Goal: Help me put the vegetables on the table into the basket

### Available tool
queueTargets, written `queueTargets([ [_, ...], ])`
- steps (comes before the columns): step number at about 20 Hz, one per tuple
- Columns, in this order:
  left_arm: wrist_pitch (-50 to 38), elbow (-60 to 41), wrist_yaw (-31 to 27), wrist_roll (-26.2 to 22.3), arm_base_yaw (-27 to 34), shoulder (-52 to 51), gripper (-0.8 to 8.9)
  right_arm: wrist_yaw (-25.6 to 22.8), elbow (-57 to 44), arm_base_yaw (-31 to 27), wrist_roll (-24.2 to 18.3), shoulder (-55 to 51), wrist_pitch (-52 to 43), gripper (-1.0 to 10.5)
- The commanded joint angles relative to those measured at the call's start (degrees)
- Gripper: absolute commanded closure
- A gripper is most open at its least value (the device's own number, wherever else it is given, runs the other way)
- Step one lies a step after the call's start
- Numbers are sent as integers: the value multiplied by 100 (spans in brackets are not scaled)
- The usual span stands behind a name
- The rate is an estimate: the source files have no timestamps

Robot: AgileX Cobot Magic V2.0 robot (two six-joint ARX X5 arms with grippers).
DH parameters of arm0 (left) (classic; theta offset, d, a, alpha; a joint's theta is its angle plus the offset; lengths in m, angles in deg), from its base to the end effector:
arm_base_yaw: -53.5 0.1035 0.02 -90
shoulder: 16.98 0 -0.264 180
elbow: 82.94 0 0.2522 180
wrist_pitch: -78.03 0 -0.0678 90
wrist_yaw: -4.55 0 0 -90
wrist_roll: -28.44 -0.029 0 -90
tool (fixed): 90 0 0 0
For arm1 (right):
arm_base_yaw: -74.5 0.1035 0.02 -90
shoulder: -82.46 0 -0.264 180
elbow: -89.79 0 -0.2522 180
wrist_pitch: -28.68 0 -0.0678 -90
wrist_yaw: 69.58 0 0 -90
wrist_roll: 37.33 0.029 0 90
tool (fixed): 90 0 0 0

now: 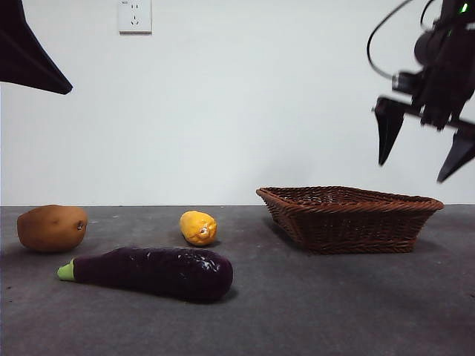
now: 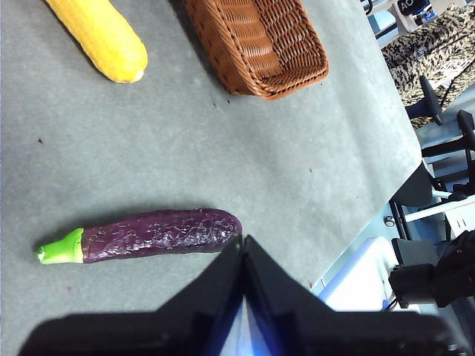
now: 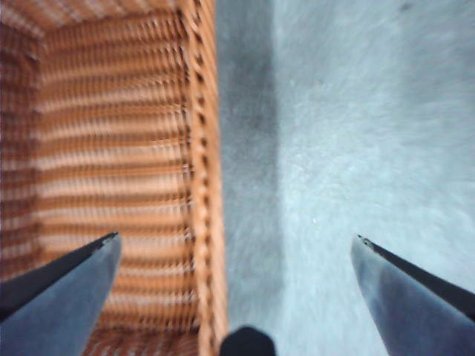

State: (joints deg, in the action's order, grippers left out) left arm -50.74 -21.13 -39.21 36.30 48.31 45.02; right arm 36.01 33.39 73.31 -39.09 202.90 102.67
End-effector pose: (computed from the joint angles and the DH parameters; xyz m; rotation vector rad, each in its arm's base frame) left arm 0.2003 -0.0392 0.2671 -0.4449 0.9271 -0.7770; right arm 0.4371 -0.0013 0.2546 0.1542 1.2218 0.2371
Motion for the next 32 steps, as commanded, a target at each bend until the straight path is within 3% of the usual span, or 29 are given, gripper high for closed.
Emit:
queueTargets([
  [1, -2, 4, 22, -107, -15, 4, 817, 350, 55, 11, -157, 402, -44, 225],
  [5, -20, 4, 15, -105, -15, 4, 817, 734, 61, 59, -295, 813, -420, 237],
  [8, -15, 4, 13, -103, -15, 4, 817, 846, 59, 173, -304, 905, -643, 403],
  [11, -20, 4, 2, -101, -15, 4, 817, 844, 59, 350, -328, 929, -658, 450],
  [12, -20, 2, 2, -101, -15, 4, 817, 796, 59, 389, -317, 966, -656, 501],
  [14, -4, 4, 7, -101, -15, 4, 817, 557, 59, 426, -278, 1005, -634, 841],
  [15, 31, 4, 4, -101, -15, 4, 817, 444, 59, 424, -245, 1005, -614, 925],
  [20, 68, 4, 11, -101, -15, 4, 817, 450, 59, 378, -77, 1034, -592, 964],
  [26, 236, 15, 26, -101, -15, 4, 817, 566, 146, 369, 7, 734, 70, 964],
  [30, 240, 63, 22, 516, -15, 4, 818, 564, 146, 372, 2, -77, 332, 964],
  [32, 431, 264, -190, 564, -15, 7, 819, 564, 146, 369, -68, -535, 483, 964],
])
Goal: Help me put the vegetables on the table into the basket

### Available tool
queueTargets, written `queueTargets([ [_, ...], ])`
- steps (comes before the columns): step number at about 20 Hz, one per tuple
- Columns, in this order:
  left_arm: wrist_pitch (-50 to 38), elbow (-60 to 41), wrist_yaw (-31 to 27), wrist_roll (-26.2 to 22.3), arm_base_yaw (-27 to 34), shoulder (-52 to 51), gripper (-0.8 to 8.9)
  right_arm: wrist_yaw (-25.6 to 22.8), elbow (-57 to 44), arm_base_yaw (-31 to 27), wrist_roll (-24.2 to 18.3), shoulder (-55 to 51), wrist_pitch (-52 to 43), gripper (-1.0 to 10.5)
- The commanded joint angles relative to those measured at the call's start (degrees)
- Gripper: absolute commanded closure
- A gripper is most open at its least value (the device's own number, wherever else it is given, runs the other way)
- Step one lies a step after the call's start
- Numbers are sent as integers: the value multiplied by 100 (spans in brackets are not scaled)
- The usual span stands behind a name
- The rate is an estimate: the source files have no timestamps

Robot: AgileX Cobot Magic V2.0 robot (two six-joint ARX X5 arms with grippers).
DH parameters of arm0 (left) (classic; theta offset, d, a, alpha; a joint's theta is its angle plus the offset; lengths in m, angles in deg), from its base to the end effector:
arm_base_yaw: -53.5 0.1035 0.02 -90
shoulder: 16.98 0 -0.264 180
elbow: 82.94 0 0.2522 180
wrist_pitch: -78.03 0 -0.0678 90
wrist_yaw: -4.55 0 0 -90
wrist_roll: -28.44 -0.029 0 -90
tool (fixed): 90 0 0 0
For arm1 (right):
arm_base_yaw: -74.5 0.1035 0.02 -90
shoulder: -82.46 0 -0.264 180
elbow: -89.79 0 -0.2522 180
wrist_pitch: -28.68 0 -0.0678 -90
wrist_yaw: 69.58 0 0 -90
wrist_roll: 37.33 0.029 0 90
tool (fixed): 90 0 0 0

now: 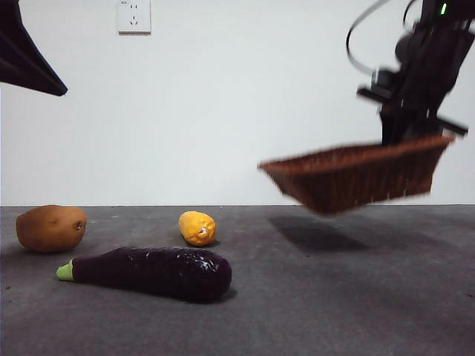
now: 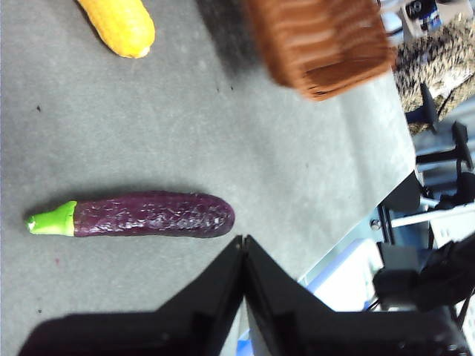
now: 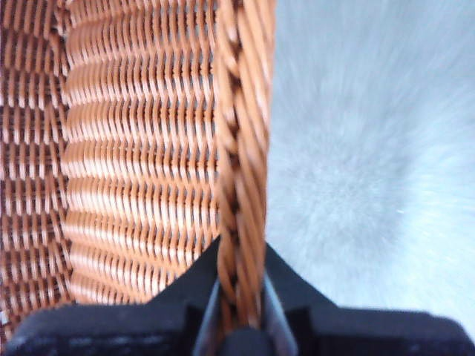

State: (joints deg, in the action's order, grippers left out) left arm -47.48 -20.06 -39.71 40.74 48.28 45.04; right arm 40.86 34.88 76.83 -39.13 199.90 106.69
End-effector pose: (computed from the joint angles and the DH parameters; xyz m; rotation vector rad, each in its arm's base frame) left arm 0.1978 -0.0389 0.2695 -0.5213 0.9965 -0.7258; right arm 0.4228 0.0273 0.2819 0.1673 1.2137 0.3649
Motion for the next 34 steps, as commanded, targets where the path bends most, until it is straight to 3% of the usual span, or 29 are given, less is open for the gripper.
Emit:
queueTargets([
  [1, 271, 352, -448, 122, -13, 44, 819, 79, -2, 17, -144, -450, 179, 964],
  [6, 1849, 2063, -1790, 31, -247, 1287, 818, 76, -2, 20, -284, -1331, 494, 964],
  [8, 1910, 2750, -2323, -203, -568, 2020, 819, 76, -2, 20, -317, -1530, 579, 964],
  [10, 1816, 3401, -2437, -76, -918, 2712, 820, 72, -2, 20, -437, -1650, 730, 964],
  [17, 2820, 6242, -2736, 737, -1471, 5311, 790, 50, -2, 20, -616, -1679, 903, 963],
  [19, 2813, 6714, -2778, 1069, -1510, 5755, 698, 46, -2, 7, -645, -1679, 957, 964],
  [20, 2780, 6824, -2780, 1204, -1510, 5930, 598, 46, -2, -61, -654, -1679, 964, 963],
  [23, 2496, 6832, -2778, 1342, -1515, 6242, 171, 55, -2, -234, -699, -1679, 1049, 963],
  [24, 2380, 6832, -2787, 1349, -1537, 6295, 118, 55, -2, -330, -697, -1679, 1051, 964],
  [30, 2155, 6832, -2990, 1453, -1585, 6564, 118, 55, -2, -870, -695, -1679, 1060, 963],
  [34, 2273, 6832, -3077, 1644, -1624, 6835, 122, 61, -4, -920, -723, -1679, 1043, 964],
])
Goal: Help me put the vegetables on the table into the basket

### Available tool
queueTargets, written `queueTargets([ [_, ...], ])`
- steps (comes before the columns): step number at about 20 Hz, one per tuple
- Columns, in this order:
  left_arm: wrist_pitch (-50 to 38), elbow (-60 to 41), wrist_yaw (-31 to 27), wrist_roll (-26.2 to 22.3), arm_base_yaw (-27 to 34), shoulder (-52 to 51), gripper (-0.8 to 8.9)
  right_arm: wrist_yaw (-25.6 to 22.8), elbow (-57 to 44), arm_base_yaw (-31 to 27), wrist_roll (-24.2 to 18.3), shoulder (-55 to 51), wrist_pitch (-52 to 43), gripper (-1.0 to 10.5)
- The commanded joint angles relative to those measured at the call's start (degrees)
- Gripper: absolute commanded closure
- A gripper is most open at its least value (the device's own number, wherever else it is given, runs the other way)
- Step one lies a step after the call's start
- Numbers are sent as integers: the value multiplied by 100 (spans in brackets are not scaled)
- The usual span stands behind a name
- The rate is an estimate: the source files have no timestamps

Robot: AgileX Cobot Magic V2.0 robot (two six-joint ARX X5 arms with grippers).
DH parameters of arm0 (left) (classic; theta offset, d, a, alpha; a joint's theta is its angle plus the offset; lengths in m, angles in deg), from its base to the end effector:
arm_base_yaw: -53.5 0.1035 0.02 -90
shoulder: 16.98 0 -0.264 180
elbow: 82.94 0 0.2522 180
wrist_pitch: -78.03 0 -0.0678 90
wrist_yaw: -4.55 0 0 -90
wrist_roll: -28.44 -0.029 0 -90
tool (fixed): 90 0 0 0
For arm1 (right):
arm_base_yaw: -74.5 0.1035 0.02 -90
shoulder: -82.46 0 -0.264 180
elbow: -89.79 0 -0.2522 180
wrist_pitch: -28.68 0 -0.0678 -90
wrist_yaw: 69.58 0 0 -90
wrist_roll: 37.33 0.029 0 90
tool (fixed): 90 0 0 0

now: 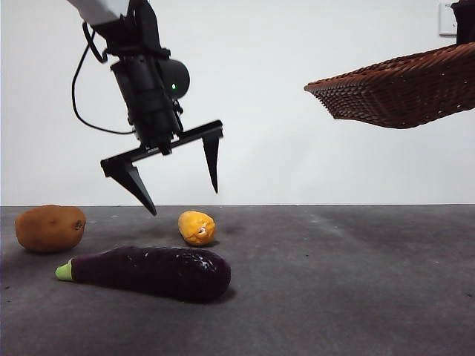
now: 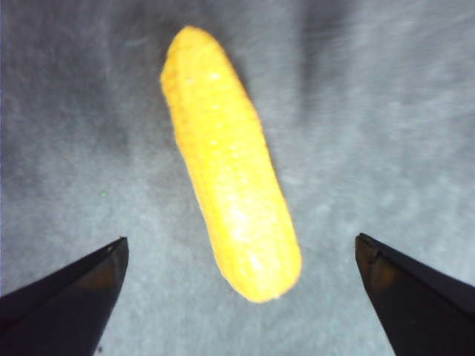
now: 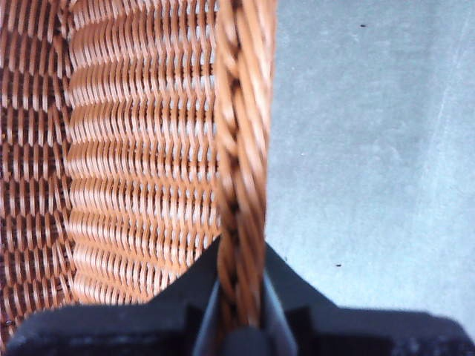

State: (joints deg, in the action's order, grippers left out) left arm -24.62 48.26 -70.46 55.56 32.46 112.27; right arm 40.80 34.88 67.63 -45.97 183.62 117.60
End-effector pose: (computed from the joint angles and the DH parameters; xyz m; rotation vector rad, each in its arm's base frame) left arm 0.4297 -0.1733 0.2238 -0.3183 1.4286 -0.2078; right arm 0.3405 -0.0309 0.3787 0.1332 1.0830 0.2918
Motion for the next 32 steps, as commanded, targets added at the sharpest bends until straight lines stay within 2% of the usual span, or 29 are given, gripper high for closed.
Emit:
queueTargets([
  [1, -57, 0, -2, 192, -50, 120, 122, 68, -4, 0, -42, -50, -48, 963],
  [5, -28, 0, -402, 205, -160, 127, 128, 70, -7, 2, -59, -50, -76, 963],
  [8, -52, 0, -420, 238, -173, 127, 252, 72, -7, 2, -61, -50, -79, 963],
  [15, -74, -2, -457, 380, -260, 409, 254, 348, -7, 4, -138, -50, -59, 963],
  [16, -87, -2, -455, 380, -302, 459, 317, 348, -7, 4, -146, -50, -52, 963],
  [18, -76, -2, -450, 372, -328, 538, 527, 350, -7, 4, -149, -50, -52, 963],
  [20, -149, 0, -450, 363, -330, 546, 786, 350, -7, 4, -149, -50, -52, 964],
  [21, -155, 11, -444, 317, -330, 544, 821, 348, -7, 4, -149, -50, -52, 963],
  [26, -348, 13, -387, 79, -343, 544, 822, 350, -7, 4, -168, -50, -74, 963],
  [30, -133, 376, 225, -286, -321, 527, 822, 350, -7, 4, -162, -46, -116, 963],
  [32, 249, 925, 446, -846, -323, 474, 822, 348, -7, 9, -140, -39, -164, 964],
])
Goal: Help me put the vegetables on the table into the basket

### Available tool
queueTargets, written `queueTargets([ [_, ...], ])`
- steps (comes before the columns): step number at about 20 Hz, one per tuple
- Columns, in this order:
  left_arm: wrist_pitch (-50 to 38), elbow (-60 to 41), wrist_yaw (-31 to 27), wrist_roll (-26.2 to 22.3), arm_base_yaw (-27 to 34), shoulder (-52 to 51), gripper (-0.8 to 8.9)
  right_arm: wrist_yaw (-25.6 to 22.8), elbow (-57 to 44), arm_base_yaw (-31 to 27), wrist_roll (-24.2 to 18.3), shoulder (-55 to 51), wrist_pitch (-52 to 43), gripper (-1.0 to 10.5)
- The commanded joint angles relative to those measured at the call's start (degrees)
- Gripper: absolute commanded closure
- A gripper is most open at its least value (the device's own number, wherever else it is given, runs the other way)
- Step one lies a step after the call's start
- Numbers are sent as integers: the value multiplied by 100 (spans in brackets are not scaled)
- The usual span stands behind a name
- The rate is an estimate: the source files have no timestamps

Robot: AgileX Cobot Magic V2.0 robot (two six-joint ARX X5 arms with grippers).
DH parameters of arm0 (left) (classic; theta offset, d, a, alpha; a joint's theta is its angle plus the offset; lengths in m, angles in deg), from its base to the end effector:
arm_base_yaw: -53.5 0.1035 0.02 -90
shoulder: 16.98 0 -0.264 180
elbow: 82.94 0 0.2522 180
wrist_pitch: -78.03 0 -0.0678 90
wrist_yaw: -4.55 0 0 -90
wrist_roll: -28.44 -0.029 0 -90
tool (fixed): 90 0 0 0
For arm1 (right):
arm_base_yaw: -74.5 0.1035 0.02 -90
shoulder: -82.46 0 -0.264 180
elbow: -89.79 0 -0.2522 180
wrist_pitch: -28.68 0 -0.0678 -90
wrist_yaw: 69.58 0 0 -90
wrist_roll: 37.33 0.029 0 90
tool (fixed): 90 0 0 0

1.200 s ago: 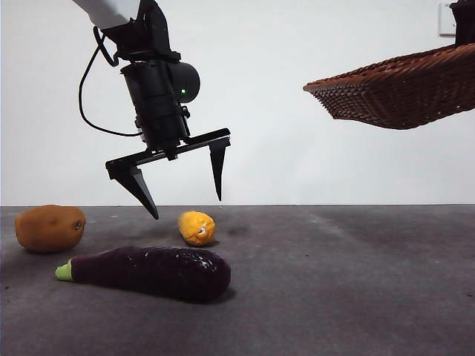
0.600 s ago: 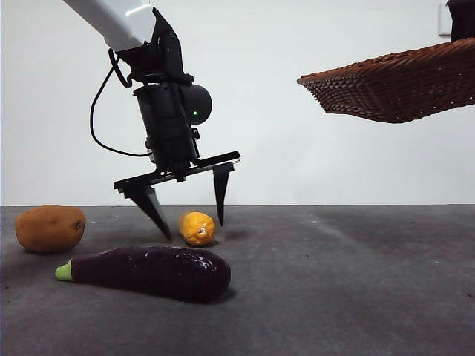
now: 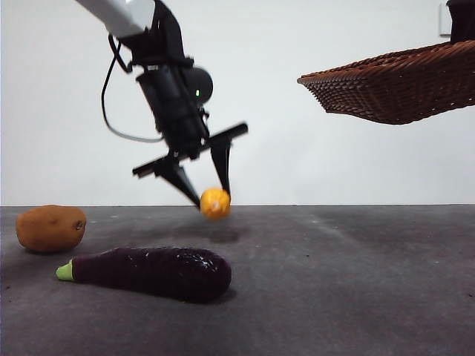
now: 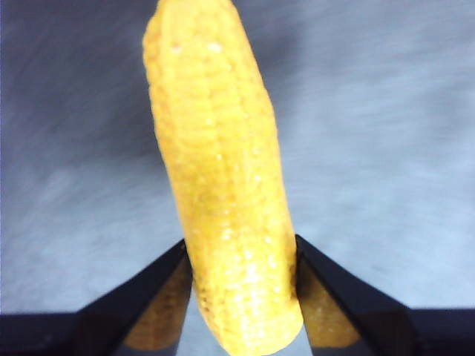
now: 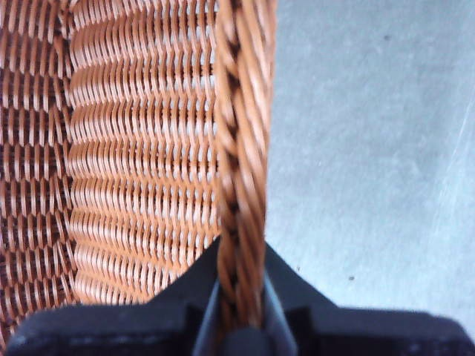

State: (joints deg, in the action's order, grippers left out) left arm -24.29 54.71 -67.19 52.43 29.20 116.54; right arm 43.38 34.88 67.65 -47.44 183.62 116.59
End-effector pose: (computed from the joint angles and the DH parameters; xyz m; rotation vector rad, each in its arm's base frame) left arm 0.4340 -0.2059 0.2217 -0.2729 1.4172 -0.3517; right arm 0.3420 -0.0297 0.3799 0.1301 1.0527 0.3446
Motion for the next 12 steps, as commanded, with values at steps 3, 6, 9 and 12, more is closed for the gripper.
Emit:
queueTargets([
  [3, 671, 874, 254, -1327, -125, -389, 822, 83, -7, 9, 181, 17, -59, 964],
  [6, 501, 892, 164, -1403, -348, -1322, 822, 61, -7, 31, 476, 70, -68, 964],
  [9, 164, 892, 1034, -1373, -713, -1825, 822, -90, -7, 289, 597, 98, -4, 963],
  [12, -181, 890, 1014, -1147, -1126, -1794, 822, -455, -7, 828, 802, 101, 79, 963],
])
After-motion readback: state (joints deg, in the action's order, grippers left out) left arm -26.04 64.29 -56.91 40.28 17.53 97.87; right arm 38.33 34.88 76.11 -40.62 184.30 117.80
